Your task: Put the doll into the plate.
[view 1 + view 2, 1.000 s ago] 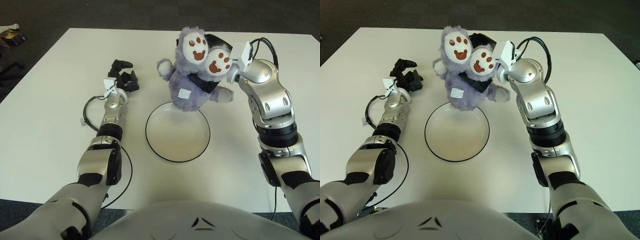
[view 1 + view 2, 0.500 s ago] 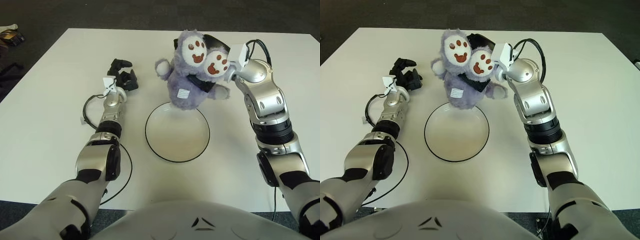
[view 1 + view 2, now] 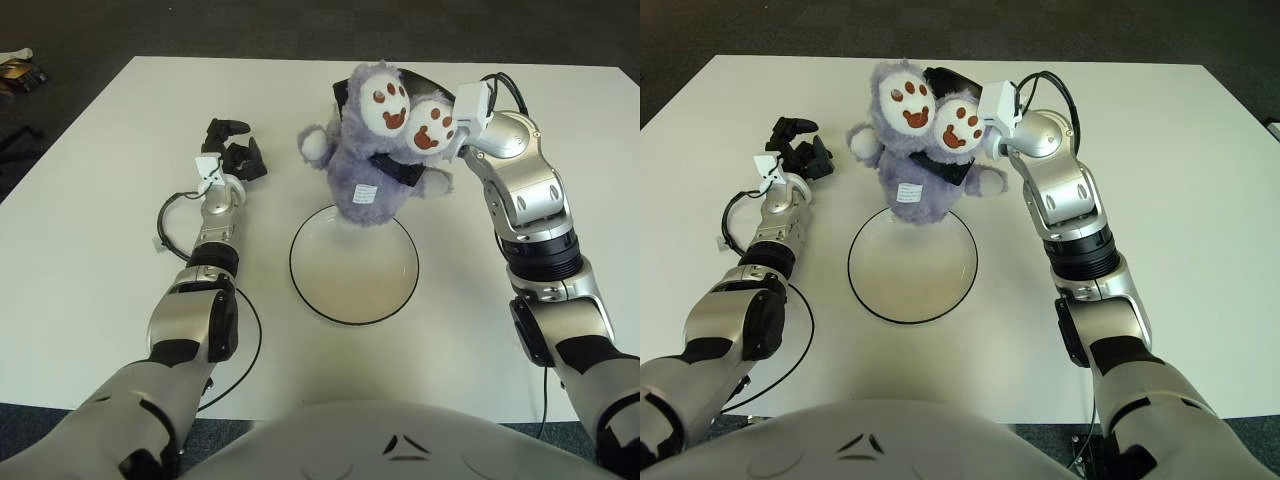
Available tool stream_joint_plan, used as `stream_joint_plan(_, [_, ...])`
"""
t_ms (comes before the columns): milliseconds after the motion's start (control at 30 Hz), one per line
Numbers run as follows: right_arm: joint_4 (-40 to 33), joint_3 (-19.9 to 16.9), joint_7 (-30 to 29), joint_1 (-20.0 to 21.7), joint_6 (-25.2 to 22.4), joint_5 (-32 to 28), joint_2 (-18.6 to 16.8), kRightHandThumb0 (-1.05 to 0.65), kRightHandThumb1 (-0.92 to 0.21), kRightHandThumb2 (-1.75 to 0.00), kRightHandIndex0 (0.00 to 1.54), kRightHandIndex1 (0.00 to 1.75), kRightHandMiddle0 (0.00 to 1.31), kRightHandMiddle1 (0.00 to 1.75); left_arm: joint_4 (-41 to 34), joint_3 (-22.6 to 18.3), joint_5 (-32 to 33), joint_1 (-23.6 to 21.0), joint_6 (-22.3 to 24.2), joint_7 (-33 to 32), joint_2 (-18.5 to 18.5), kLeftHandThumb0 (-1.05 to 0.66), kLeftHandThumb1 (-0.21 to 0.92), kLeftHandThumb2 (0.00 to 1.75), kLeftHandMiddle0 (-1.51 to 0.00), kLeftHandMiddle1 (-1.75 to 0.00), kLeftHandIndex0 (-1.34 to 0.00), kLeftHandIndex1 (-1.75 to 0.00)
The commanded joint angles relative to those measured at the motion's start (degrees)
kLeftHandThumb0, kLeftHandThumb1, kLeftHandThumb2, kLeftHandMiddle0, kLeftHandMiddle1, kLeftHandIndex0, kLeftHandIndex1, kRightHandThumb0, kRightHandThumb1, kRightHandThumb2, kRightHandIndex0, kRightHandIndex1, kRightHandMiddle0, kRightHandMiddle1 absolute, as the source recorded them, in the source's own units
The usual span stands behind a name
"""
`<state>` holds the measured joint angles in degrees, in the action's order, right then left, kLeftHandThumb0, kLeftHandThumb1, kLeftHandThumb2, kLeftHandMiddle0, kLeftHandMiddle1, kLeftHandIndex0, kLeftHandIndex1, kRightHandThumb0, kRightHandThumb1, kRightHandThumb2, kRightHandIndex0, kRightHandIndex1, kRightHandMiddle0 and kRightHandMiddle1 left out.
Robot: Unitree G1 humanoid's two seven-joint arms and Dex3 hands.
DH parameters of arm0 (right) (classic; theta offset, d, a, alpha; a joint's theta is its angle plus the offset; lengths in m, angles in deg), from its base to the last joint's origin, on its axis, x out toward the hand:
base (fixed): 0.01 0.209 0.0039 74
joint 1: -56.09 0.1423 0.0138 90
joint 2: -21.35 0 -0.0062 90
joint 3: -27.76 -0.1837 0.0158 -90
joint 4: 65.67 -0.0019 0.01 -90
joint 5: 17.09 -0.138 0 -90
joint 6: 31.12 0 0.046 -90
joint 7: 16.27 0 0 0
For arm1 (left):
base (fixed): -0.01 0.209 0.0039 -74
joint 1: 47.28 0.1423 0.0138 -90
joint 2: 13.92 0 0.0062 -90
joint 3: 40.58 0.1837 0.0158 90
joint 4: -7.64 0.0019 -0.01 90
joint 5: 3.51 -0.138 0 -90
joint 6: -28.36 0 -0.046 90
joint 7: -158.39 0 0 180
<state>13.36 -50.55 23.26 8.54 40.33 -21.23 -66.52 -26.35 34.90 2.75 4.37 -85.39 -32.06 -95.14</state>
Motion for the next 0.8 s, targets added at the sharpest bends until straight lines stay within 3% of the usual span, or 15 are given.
stream_joint_plan(0, [0.8, 0.2, 1.6, 1.7, 1.8, -1.1, 0.3, 0.57, -0.09, -1.59, 0.80, 1.75, 1.06, 1.75, -2.1, -0.9, 0.0, 3.9, 1.3, -2.2, -0.3, -0.01, 0.21, 1.44, -0.72, -1.75, -0.47, -1.68])
stream_joint_plan(333, [4.6, 1.1, 7.8, 3.5, 4.0, -4.2, -0.1, 0.57, -0.08, -1.61, 0.81, 1.75, 1.05, 1.75, -11.6, -1.6, -0.2, 8.6, 5.0, -7.0, 1.0, -0.01, 0.21, 1.43, -0.72, -1.75, -0.49, -1.65])
stream_joint_plan(767, [8.6, 1.6, 12.4, 5.1, 6.2, -6.5, -1.6, 0.57, -0.09, -1.59, 0.79, 1.75, 1.03, 1.75, -18.8, -2.5, 0.4, 12.0, 9.0, -7.6, 1.2, -0.02, 0.19, 1.45, -0.74, -1.75, -0.51, -1.64])
